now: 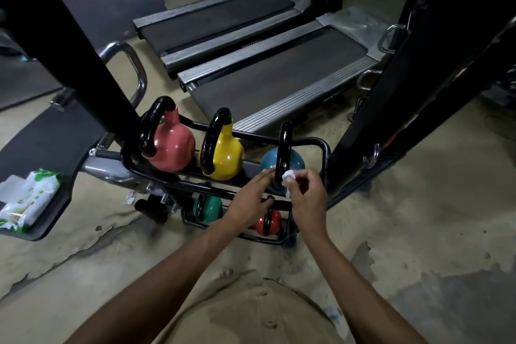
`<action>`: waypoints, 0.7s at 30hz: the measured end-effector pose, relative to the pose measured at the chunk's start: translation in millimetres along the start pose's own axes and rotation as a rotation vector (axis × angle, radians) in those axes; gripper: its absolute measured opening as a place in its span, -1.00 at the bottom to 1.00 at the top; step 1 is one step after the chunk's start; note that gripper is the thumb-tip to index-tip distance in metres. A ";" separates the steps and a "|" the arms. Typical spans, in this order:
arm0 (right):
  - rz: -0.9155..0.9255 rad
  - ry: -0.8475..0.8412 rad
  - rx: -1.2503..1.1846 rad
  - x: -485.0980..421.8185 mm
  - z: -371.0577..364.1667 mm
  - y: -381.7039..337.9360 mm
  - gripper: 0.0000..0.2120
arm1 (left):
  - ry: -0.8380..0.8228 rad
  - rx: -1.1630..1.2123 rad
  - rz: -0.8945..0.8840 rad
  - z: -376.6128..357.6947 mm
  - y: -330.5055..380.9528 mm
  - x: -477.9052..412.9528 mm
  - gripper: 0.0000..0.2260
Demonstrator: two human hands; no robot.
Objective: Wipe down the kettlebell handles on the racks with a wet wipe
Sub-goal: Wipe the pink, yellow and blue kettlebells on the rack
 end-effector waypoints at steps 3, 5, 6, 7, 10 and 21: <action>0.516 -0.099 0.315 -11.0 -6.1 -10.5 -0.96 | -0.010 0.002 0.025 -0.2 -0.9 -0.5 -0.32; 0.869 -0.204 0.580 -27.0 -10.6 -12.3 -0.92 | -0.022 -0.008 0.033 0.1 -0.8 -1.6 -0.32; 0.962 -0.263 0.682 -39.3 -12.5 -11.6 -0.87 | -0.030 -0.018 0.033 0.7 -0.2 -1.7 -0.30; 1.000 -0.325 0.774 -52.0 -14.2 -12.0 -0.82 | -0.043 -0.034 0.029 1.1 -0.5 -2.2 -0.28; 0.986 -0.575 0.997 -76.5 -22.2 -19.7 -0.73 | -0.057 -0.093 -0.017 2.4 -4.3 -3.6 -0.26; 1.284 -0.663 0.959 -46.0 -2.1 -1.5 -0.82 | -0.069 -0.089 -0.043 8.5 -9.1 -3.1 -0.29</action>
Point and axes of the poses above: each hand's wrist, its own x-axis away from the middle knuckle, its own z-axis out of the back of the hand, y = z × x, the point moved 2 cm from there along -x, towards the middle knuckle, and after that the axes turned 11 degrees about z, right-handed, at the moved point
